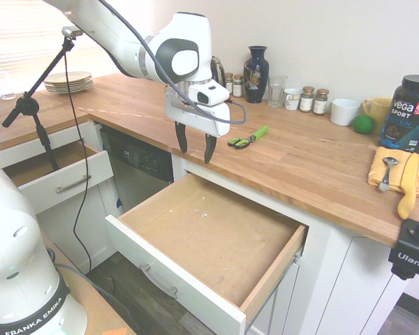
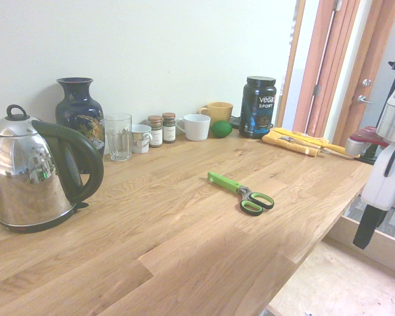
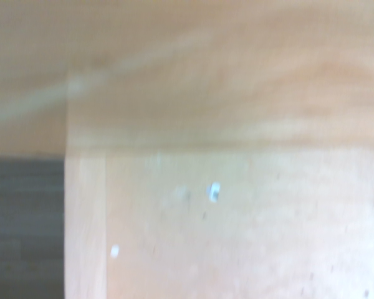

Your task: Put scissor in the drawer

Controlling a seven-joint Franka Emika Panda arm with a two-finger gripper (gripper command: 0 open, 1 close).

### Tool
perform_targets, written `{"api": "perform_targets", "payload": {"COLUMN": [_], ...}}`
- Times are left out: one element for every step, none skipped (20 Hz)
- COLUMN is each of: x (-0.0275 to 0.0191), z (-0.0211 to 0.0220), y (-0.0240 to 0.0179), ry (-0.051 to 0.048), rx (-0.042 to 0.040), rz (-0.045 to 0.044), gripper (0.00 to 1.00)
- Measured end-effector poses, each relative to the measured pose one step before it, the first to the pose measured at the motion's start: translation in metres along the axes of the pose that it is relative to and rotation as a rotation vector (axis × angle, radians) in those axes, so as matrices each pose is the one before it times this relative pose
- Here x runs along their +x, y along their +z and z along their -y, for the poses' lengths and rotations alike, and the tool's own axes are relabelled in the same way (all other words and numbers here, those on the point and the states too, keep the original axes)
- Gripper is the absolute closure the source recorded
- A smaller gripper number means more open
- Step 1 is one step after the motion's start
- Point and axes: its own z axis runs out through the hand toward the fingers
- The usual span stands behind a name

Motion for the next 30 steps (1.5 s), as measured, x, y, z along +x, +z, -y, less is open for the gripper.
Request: {"api": "perform_targets", "payload": {"x": [0.00654,0.00726,0.00727,0.00776,0.00812,0.00846,0.00821,0.00808,0.00749,0.00717,0.00620,0.00559,0.00518,0.00484,0.00502,0.00571,0.00584,0.00584,0.00548,0.00483,0.00414,0.00375,0.00353,0.00361,0.00369,0.00349,0.00301,0.00274,0.00209,0.00165], "z": [0.00593,0.00682,0.00712,0.00768,0.00772,0.00794,0.00773,0.00790,0.00764,0.00801,0.00863,0.00837,0.00879,0.00821,0.00767,0.00676,0.00557,0.00499,0.00463,0.00407,0.00351,0.00327,0.00305,0.00276,0.00292,0.00288,0.00271,0.00280,0.00236,0.00194], "y": [0.00029,-0.00005,-0.00072,-0.00119,-0.00102,-0.00166,-0.00157,-0.00183,-0.00120,-0.00116,-0.00185,-0.00118,-0.00112,-0.00119,-0.00032,-0.00011,0.00016,0.00015,0.00023,0.00079,0.00107,0.00156,0.00214,0.00289,0.00337,0.00384,0.00376,0.00339,0.00259,0.00206], "ry": [-0.00059,-0.00038,-0.00034,-0.00065,0.00025,0.00150,0.00182,0.00144,0.00198,0.00191,0.00280,0.00268,0.00233,0.00173,0.00250,0.00137,0.00153,0.00207,0.00216,0.00199,0.00183,0.00151,0.00141,0.00184,0.00205,0.00198,0.00167,0.00090,0.00044,0.00045], "rx": [0.00082,0.00127,0.00102,0.00064,-0.00198,0.00148,0.00008,-0.00113,-0.00209,-0.00499,-0.00279,-0.00126,-0.00065,0.00096,-0.00054,-0.00012,-0.00186,-0.00140,-0.00153,-0.00264,-0.00182,-0.00203,-0.00289,-0.00291,-0.00071,-0.00135,-0.00252,-0.00251,-0.00204,-0.00262], "rz": [-0.00203,-0.00177,-0.00103,-0.00218,-0.00098,-0.00209,-0.00011,-0.00100,-0.00302,-0.00441,-0.00410,-0.00212,-0.00133,-0.00417,-0.00476,-0.00295,-0.00094,-0.00114,-0.00012,0.00112,0.00070,0.00083,0.00098,0.00111,-0.00014,0.00078,0.00217,0.00176,0.00128,0.00217], "gripper": [0.00,0.00,0.00,0.00,0.00,0.00,0.00,0.00,0.00,0.00,0.00,0.00,0.00,0.00,0.00,0.00,0.00,0.00,0.00,0.00,0.00,0.00,0.00,0.00,0.00,0.00,0.00,0.00,0.00,0.00]}}
